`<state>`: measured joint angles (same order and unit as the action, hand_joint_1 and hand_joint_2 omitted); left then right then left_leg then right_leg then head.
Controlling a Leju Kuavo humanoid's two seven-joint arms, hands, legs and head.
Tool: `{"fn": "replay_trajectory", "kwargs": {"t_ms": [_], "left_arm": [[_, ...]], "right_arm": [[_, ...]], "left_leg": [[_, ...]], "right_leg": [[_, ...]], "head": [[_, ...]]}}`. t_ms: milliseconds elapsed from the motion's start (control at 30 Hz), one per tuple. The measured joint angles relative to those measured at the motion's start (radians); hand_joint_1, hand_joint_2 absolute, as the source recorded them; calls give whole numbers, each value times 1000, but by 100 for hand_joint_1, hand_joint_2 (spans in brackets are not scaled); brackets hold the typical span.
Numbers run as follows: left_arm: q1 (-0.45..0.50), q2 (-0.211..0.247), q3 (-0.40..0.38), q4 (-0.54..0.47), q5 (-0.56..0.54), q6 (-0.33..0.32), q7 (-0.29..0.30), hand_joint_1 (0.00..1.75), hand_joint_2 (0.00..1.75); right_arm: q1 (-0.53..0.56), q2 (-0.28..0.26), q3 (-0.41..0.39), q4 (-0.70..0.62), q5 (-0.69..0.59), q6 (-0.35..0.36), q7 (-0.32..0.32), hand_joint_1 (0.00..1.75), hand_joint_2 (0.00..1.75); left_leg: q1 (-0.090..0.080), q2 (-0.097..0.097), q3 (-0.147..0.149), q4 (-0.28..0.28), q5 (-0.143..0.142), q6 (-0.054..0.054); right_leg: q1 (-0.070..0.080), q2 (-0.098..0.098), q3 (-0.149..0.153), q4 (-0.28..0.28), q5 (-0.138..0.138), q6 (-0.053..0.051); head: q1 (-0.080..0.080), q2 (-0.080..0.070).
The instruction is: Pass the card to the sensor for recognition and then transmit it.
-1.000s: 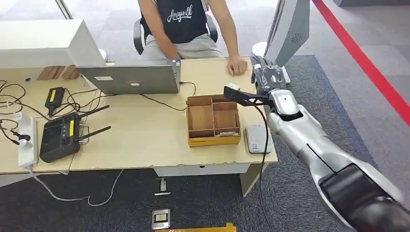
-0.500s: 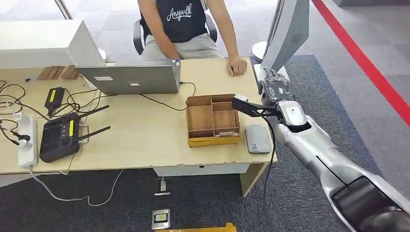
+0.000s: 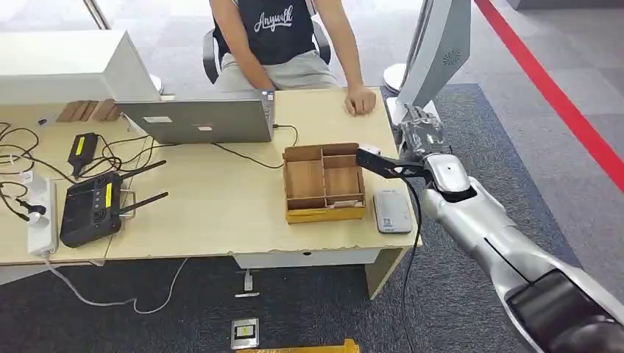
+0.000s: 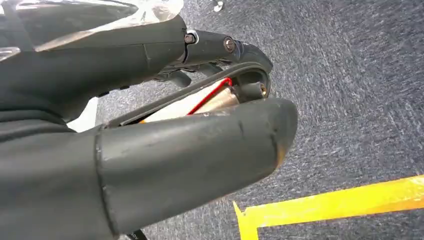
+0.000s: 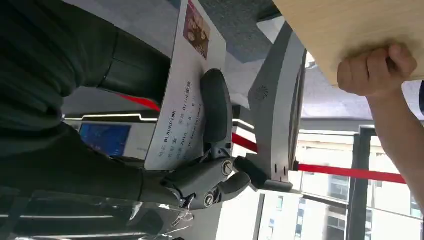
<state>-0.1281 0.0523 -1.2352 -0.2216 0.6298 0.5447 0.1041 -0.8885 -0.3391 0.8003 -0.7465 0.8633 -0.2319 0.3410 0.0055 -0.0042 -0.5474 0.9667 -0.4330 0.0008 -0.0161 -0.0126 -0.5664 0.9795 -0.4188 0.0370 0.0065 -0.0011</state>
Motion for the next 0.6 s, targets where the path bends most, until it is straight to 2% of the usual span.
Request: {"fn": "replay_trajectory", "kwargs": {"t_ms": [433, 600], "left_arm": [[0, 0, 0, 0, 6, 0, 3, 0, 0], [0, -3, 1, 0, 15, 5, 13, 0, 0]], "right_arm": [[41, 3, 3, 2, -27, 3, -10, 175, 175], [49, 10, 3, 13, -45, -5, -36, 175, 175]], "left_leg": [[0, 0, 0, 0, 0, 0], [0, 0, 0, 0, 0, 0]], "right_leg": [[0, 0, 0, 0, 0, 0], [0, 0, 0, 0, 0, 0]], "head": [[0, 0], [0, 0]]}}
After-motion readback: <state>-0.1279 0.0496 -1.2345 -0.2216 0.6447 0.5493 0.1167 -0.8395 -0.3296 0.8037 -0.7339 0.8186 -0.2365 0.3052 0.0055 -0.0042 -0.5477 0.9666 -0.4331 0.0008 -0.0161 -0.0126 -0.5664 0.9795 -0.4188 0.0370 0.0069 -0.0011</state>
